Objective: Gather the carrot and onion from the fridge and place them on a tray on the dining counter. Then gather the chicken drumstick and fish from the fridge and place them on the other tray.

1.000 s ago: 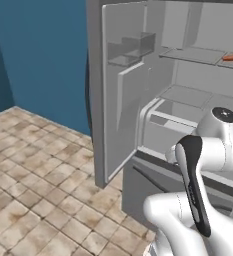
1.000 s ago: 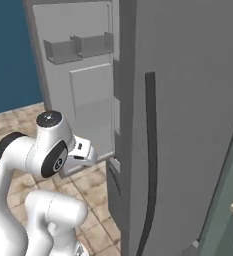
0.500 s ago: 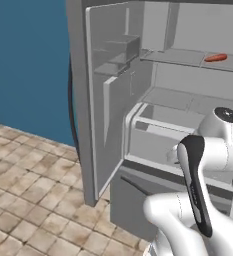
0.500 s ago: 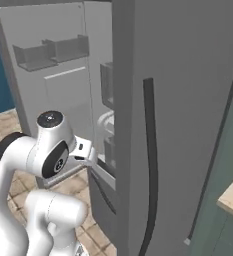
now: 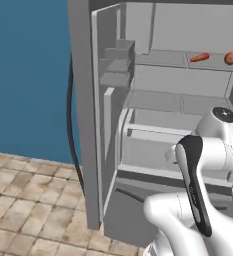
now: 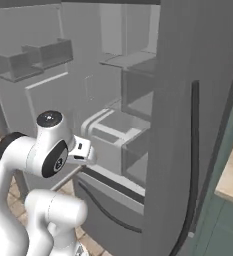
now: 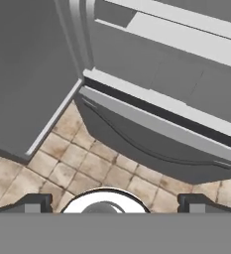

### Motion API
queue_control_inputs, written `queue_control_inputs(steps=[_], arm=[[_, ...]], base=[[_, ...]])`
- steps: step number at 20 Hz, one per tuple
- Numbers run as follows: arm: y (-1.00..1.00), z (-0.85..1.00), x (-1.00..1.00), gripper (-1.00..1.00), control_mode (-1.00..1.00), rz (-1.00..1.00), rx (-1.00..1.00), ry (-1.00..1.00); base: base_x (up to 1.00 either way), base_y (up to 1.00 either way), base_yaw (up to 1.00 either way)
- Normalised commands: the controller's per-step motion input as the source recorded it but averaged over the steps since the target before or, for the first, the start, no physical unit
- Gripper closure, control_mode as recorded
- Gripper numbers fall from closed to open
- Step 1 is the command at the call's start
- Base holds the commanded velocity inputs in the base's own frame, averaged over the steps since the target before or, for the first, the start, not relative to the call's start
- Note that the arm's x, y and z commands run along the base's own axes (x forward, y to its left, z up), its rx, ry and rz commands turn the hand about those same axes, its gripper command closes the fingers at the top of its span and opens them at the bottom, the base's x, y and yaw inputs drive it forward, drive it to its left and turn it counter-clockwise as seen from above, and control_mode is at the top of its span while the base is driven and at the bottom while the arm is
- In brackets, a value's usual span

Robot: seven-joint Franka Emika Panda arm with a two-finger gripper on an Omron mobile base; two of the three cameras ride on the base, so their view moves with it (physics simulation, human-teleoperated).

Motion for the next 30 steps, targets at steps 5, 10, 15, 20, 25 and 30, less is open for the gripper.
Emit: queue_control_inputs(steps=[5,10,15,20,25,30], arm=[[0.00,0.00,0.00,-1.00,1.00,0.00,0.00,0.00],[0.00,0.00,0.00,-1.00,1.00,0.00,0.00,0.00],[0.00,0.00,0.00,-1.00,1.00,0.00,0.00,0.00],[0.00,0.00,0.00,-1.00,1.00,0.00,0.00,0.00],[0.00,0.00,0.00,-1.00,1.00,0.00,0.00,0.00],[0.00,0.00,0.00,-1.00,1.00,0.00,0.00,0.00]], base=[[0.24,0.49,-0.47],[0.31,0.22,-0.43],[0.36,-0.03,-0.25],[0.56,-0.04,-0.11],[0.42,-0.13,-0.07],[0.41,-0.22,-0.06]])
